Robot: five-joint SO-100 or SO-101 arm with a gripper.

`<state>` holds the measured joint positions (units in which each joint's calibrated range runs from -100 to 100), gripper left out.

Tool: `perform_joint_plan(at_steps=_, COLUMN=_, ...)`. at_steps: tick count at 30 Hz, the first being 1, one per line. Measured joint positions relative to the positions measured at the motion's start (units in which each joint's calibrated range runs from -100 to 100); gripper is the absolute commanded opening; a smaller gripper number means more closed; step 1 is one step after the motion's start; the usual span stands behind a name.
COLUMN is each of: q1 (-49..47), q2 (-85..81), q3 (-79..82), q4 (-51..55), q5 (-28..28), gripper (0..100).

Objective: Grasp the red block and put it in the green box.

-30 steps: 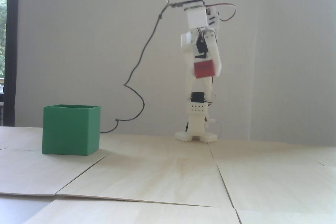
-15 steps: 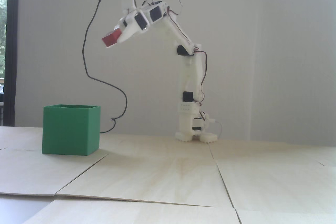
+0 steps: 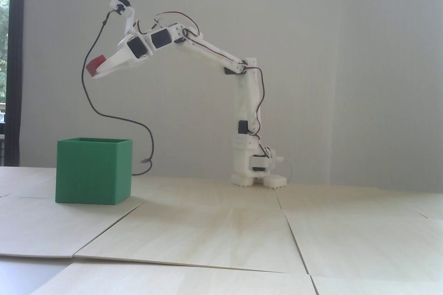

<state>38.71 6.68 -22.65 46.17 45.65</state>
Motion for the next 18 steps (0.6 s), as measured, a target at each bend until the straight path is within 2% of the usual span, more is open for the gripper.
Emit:
perform_joint_plan(at_steps=11, q1=-6.0, q2=0.0, q3=0.0, q4=0.5, q5=-0.3, gripper=2)
perform_joint_plan(at_steps=18, q1=-6.1, q2=0.0, q3=0.8, q4=0.5, q5=-0.3, gripper=2)
